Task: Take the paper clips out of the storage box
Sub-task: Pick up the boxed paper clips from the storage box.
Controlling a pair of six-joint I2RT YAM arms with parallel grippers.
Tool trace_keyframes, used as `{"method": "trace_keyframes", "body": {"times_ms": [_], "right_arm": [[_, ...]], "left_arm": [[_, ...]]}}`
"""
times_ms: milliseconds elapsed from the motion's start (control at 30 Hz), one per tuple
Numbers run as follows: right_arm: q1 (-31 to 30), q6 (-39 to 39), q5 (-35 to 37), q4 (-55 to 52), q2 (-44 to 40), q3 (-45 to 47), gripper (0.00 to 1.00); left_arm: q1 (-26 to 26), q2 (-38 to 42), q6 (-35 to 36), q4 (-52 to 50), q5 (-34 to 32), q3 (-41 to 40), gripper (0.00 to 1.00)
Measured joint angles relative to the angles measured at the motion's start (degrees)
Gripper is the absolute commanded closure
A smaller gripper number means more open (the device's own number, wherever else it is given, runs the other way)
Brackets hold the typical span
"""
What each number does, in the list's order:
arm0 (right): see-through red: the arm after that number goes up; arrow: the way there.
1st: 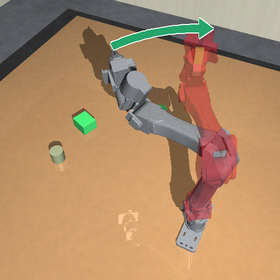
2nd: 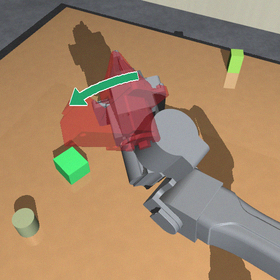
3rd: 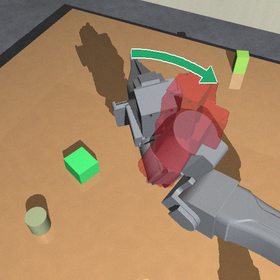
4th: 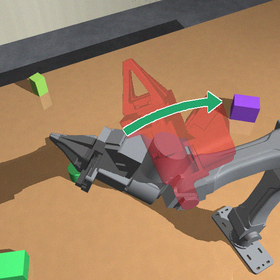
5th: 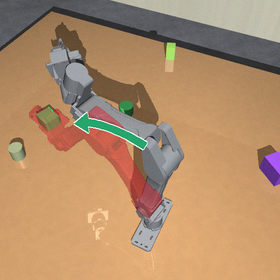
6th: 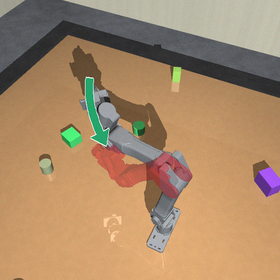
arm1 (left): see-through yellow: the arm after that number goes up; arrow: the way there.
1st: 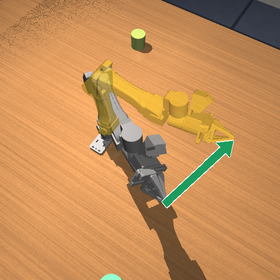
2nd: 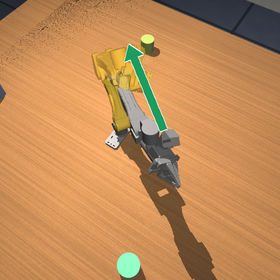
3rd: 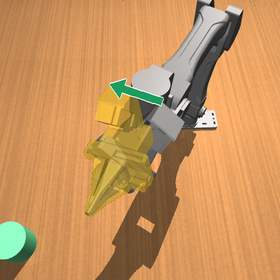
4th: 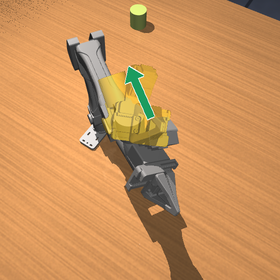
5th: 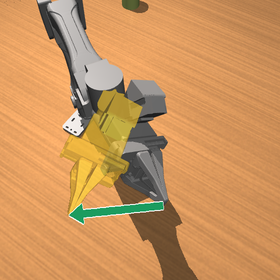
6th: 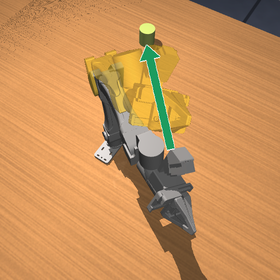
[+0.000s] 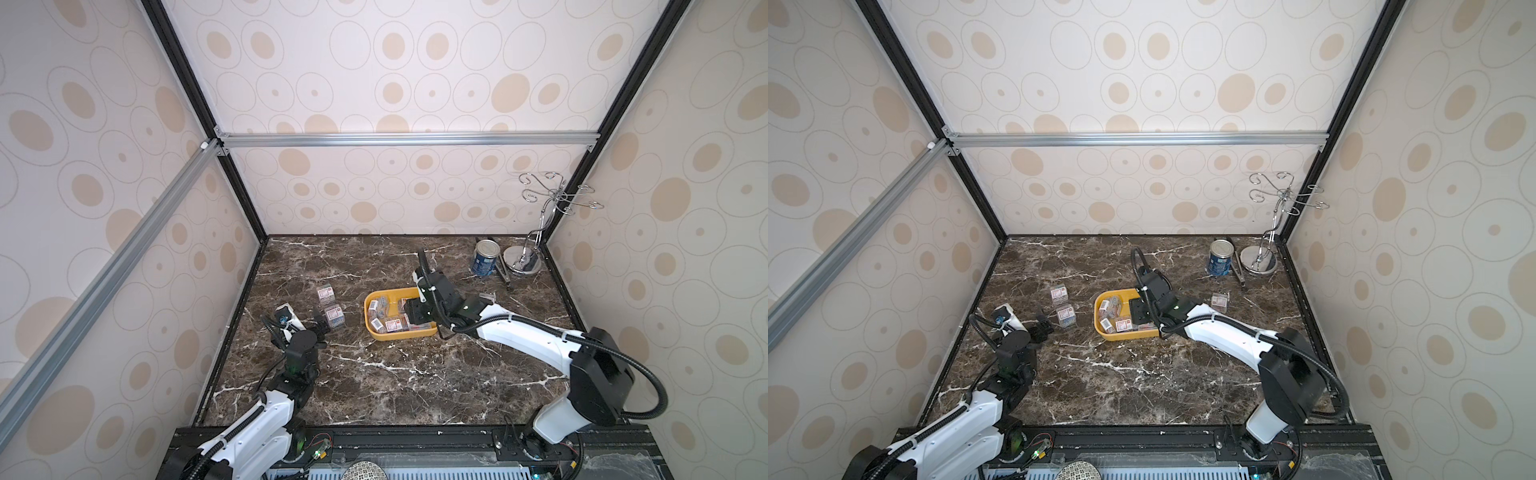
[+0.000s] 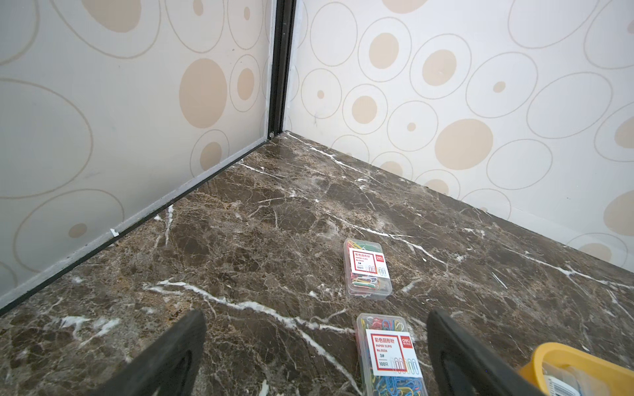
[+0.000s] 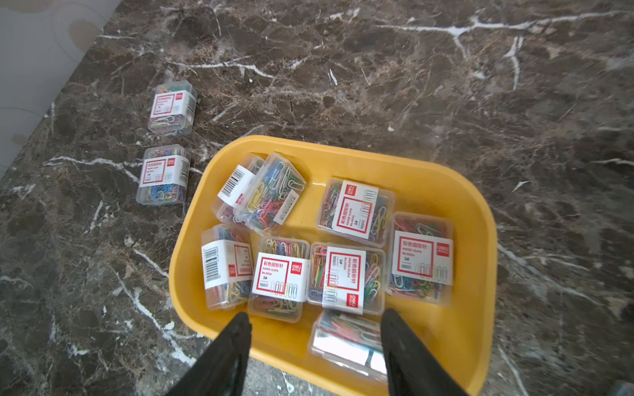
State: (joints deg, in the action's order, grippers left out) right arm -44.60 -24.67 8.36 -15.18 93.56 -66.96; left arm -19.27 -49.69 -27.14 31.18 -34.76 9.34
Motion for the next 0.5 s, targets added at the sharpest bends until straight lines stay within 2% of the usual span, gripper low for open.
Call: {"method": "trace_keyframes", "body": {"times_ms": [133, 233, 500], "right_arm": [[0.07, -0.17, 1.95, -2.51, 6.4, -4.17, 0.38], [0.11, -0.22, 3.76, -4.9, 11.34, -8.07, 0.31], [2.25, 0.26, 4.02, -7.43, 19.26, -14.32, 0.29]], "left_arm": [[0.0, 0.04, -0.02, 0.02, -0.02, 0.0, 0.0], [0.0, 0.04, -0.02, 0.0, -0.02, 0.0, 0.0], [0.0, 0.02, -0.02, 0.0, -0.07, 0.0, 0.0]]}}
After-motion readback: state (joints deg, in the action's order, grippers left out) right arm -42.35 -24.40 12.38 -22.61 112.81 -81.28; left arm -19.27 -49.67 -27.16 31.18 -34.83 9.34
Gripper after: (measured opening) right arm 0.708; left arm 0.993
